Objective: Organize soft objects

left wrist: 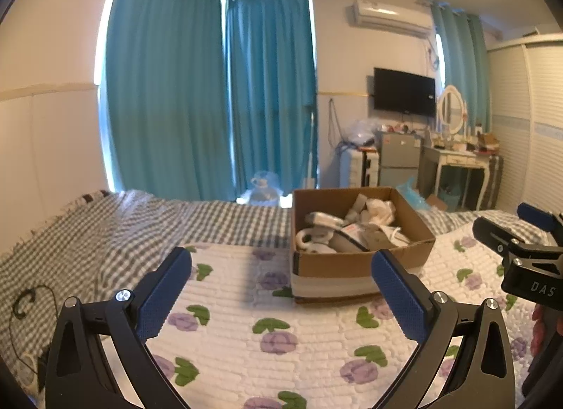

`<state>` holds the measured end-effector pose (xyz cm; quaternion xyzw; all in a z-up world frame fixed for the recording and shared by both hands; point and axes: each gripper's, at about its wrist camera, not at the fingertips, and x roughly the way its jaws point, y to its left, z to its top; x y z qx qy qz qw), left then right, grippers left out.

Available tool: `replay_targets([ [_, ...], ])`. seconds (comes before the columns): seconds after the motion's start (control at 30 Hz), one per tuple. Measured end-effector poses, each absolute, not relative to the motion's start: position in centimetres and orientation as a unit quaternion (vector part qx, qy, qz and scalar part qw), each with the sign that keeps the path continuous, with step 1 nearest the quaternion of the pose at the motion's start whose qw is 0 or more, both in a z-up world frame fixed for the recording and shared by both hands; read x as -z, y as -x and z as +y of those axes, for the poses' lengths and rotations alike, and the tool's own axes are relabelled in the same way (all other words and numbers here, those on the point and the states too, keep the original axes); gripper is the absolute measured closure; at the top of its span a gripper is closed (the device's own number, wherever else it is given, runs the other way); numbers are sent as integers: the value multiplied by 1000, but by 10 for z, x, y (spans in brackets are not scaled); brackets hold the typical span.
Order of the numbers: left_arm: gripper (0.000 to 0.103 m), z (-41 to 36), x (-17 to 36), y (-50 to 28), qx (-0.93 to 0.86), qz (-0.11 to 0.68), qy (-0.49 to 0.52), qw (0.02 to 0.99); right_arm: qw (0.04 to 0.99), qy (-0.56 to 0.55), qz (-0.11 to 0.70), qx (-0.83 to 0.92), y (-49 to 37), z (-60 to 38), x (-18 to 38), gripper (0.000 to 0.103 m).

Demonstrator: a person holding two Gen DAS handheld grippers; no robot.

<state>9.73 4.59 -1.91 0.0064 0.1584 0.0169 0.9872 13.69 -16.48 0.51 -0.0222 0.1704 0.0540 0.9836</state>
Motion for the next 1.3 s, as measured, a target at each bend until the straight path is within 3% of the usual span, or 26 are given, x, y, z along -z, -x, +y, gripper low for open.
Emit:
replay_targets([
  [1.3,0,45,20,-96,-18,163,-7,986,983,20,176,-53,-135,-162,0,0],
])
